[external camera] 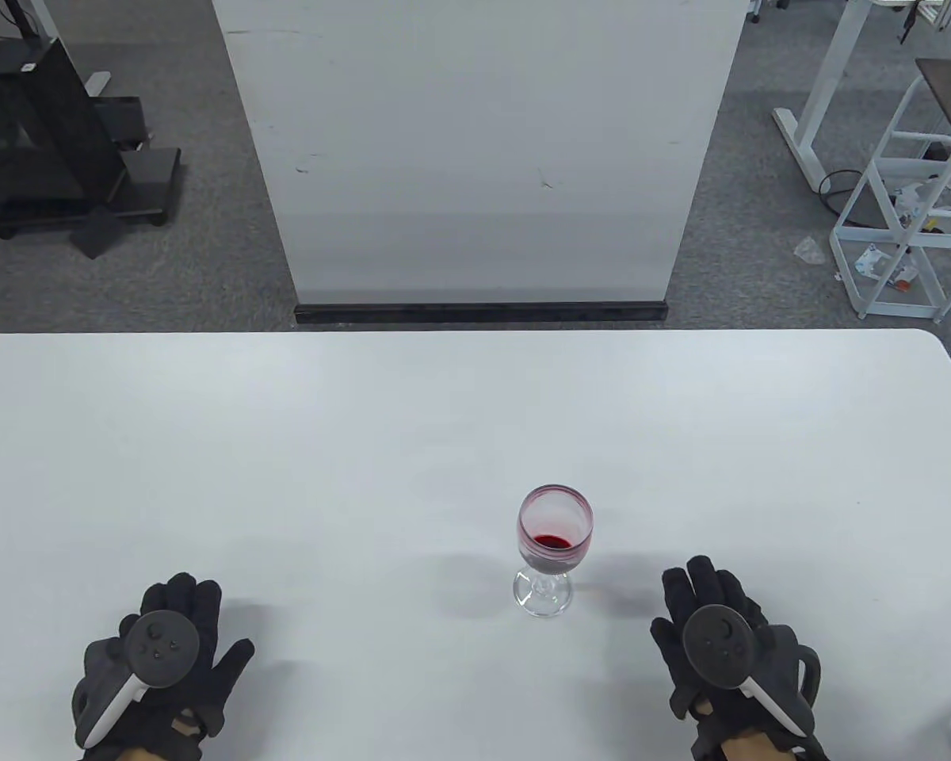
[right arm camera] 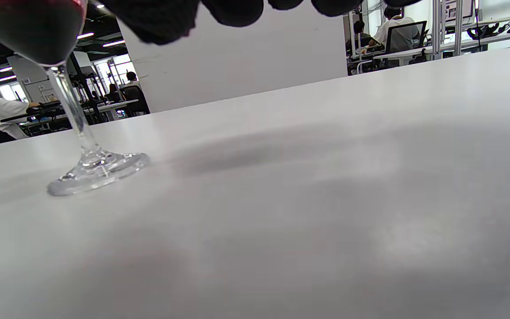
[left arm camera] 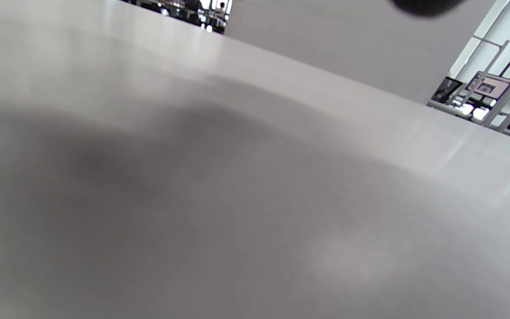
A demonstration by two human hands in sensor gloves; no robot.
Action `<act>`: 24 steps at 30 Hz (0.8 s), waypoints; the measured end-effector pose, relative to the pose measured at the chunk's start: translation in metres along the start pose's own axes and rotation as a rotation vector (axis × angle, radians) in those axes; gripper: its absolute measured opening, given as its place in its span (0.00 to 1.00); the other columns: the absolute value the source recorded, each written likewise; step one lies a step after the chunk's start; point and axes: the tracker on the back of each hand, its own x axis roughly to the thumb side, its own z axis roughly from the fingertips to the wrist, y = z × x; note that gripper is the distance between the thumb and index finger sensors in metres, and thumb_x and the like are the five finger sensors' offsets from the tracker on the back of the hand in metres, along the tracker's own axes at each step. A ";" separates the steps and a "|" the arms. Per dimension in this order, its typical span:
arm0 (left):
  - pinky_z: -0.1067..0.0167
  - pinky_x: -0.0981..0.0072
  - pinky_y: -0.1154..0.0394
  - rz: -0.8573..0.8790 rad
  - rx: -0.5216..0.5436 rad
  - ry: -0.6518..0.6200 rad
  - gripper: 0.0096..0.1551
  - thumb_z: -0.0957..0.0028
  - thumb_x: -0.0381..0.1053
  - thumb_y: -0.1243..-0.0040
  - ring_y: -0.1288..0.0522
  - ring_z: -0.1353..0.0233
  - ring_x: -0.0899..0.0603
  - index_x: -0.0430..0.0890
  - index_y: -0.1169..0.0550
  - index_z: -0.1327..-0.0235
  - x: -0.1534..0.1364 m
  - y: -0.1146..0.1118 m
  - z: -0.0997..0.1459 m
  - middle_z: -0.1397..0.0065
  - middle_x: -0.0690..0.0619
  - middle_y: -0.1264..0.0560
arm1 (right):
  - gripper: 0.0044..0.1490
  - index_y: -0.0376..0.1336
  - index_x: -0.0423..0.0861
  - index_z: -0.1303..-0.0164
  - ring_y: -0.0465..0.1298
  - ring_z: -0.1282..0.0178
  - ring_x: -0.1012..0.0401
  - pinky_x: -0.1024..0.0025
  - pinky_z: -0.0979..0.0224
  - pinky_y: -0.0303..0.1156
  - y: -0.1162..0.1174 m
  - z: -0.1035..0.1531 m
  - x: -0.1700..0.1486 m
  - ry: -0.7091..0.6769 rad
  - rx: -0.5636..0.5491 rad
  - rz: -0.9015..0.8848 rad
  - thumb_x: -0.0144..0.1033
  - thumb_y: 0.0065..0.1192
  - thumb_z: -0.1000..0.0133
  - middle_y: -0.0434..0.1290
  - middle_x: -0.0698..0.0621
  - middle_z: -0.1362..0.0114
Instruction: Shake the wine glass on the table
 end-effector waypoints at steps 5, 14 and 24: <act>0.27 0.49 0.77 0.005 0.005 0.005 0.48 0.53 0.73 0.60 0.77 0.20 0.45 0.61 0.62 0.26 -0.001 0.001 0.001 0.18 0.58 0.73 | 0.42 0.48 0.52 0.23 0.48 0.16 0.45 0.39 0.20 0.52 0.007 0.006 -0.001 -0.006 -0.009 0.066 0.52 0.57 0.45 0.44 0.50 0.14; 0.27 0.49 0.77 0.014 0.021 0.015 0.48 0.54 0.73 0.60 0.77 0.20 0.45 0.61 0.63 0.27 -0.003 0.004 0.002 0.18 0.58 0.73 | 0.40 0.49 0.52 0.24 0.51 0.16 0.45 0.40 0.21 0.55 0.017 0.022 0.008 0.003 0.009 0.163 0.53 0.56 0.44 0.46 0.50 0.15; 0.27 0.49 0.77 0.019 0.024 0.017 0.48 0.53 0.73 0.60 0.77 0.20 0.45 0.61 0.62 0.27 -0.005 0.005 0.001 0.18 0.58 0.73 | 0.40 0.50 0.51 0.24 0.52 0.17 0.45 0.41 0.21 0.56 0.017 0.022 0.009 0.023 0.019 0.157 0.53 0.55 0.44 0.46 0.50 0.15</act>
